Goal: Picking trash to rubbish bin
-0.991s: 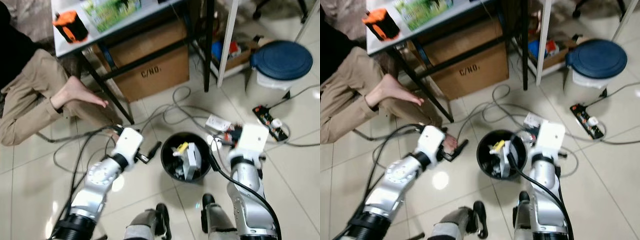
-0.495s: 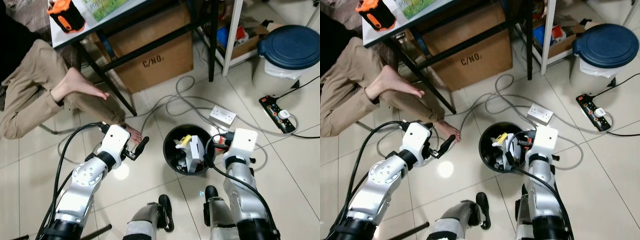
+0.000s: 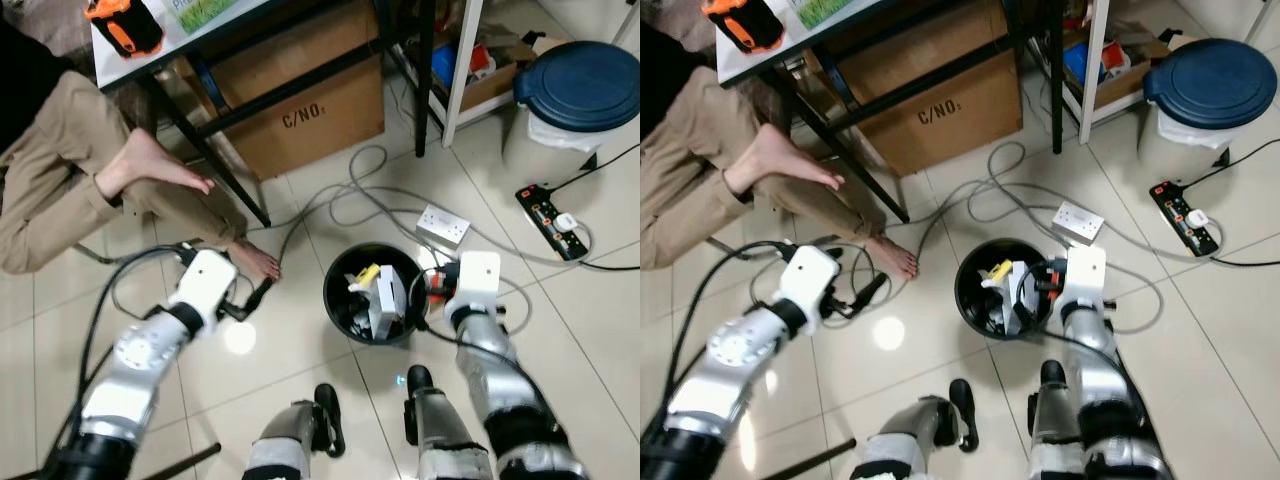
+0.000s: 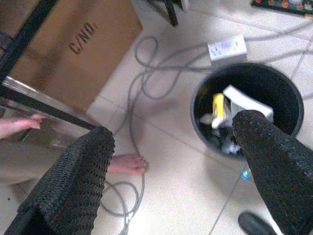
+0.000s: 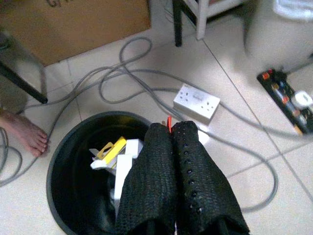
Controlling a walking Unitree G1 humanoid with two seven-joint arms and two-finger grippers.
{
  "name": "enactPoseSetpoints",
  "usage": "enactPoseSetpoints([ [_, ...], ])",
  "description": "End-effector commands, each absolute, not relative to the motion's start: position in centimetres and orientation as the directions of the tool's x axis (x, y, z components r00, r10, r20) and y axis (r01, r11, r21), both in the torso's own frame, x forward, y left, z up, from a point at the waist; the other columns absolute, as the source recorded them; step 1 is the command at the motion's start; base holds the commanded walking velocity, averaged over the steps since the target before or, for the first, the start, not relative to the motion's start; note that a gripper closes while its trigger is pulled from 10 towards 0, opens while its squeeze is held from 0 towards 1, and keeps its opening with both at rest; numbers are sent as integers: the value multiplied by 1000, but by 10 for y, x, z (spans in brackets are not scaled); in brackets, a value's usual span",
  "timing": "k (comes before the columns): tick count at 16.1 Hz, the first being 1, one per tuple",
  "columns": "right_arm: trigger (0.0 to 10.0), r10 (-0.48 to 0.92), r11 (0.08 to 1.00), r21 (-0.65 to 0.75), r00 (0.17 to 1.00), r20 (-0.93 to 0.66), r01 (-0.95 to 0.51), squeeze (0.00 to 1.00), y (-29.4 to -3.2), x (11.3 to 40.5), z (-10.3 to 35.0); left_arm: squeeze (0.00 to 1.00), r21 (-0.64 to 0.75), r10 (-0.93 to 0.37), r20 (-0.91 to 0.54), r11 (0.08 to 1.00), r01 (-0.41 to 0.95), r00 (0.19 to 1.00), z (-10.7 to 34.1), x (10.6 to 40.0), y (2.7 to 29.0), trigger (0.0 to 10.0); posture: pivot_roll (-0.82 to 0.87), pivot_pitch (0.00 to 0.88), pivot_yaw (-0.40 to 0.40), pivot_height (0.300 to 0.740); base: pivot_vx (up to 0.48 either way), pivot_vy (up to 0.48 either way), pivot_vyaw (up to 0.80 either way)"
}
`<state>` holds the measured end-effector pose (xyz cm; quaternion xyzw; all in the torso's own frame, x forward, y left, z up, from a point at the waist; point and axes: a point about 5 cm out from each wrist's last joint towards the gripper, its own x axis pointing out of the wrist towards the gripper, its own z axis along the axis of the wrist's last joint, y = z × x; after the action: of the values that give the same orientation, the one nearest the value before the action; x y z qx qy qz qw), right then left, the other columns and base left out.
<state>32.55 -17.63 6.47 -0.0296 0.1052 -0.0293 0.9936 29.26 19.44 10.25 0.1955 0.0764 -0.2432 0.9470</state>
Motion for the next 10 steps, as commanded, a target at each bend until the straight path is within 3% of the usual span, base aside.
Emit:
enactPoseSetpoints([
  [1,10000,-7,997,-79,972,-236,-11,0,-167,322,55,0,335,-405,-285,807,486,869,96,289,213,10000,127,412,252,740,0,0,0],
  [4,10000,48,990,-121,980,-195,-72,0,-163,335,66,0,402,-370,-288,791,462,883,105,295,234,10000,152,429,266,740,0,0,0],
  [10,10000,62,995,-69,979,-197,-77,0,-158,344,67,0,434,-382,-298,762,480,875,109,280,247,10000,233,452,292,740,0,0,0],
])
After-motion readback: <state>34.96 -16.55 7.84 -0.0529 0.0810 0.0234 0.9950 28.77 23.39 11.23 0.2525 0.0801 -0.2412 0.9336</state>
